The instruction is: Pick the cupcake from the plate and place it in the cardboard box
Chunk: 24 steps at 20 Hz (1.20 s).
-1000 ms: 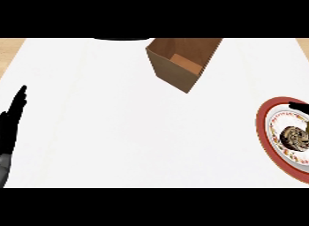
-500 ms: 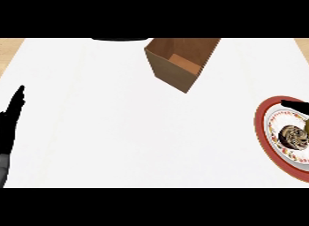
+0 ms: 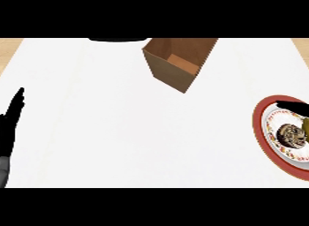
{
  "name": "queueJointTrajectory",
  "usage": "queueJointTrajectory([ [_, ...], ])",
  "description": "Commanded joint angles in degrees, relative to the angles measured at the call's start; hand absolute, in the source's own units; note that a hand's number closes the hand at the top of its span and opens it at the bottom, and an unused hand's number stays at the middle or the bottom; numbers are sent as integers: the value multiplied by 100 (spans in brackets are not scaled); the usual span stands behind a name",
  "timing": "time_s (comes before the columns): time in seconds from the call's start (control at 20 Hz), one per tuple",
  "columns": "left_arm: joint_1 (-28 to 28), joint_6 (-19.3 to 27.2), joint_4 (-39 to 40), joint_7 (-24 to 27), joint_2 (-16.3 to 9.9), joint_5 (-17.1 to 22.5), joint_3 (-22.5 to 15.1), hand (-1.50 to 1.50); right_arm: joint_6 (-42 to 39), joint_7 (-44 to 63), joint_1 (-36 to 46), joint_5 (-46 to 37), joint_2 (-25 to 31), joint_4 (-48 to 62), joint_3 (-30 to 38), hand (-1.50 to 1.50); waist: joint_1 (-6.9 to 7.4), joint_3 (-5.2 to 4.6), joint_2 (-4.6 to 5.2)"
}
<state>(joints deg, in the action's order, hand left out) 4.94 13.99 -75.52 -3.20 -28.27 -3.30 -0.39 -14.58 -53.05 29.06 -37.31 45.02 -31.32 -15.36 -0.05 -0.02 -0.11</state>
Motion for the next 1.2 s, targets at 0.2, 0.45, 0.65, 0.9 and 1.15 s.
queueJointTrajectory([
  [0.2, -249, -324, -128, 42, -82, -59, 303, 0, -500, 483, -739, -241, 281, -1258, -75, -150, -33, -5, -14],
  [0.45, -121, -523, -182, -12, -81, -39, 546, 0, -432, 1266, -871, -443, -319, -1391, 0, -150, 2, -1, 0],
  [0.65, 1, -219, 231, 248, 454, -493, 339, 0, -39, 1127, -453, -734, -654, -537, 299, 150, 34, 3, 21],
  [0.9, -12, -214, -299, -189, 423, -504, 330, 0, 625, 1095, -241, -632, -608, -762, 684, 150, 49, 6, 9],
  [1.15, 154, -400, 14, 69, 397, -500, 492, 0, 1518, 905, 134, -953, -895, 94, 889, 150, 89, 9, 34],
])
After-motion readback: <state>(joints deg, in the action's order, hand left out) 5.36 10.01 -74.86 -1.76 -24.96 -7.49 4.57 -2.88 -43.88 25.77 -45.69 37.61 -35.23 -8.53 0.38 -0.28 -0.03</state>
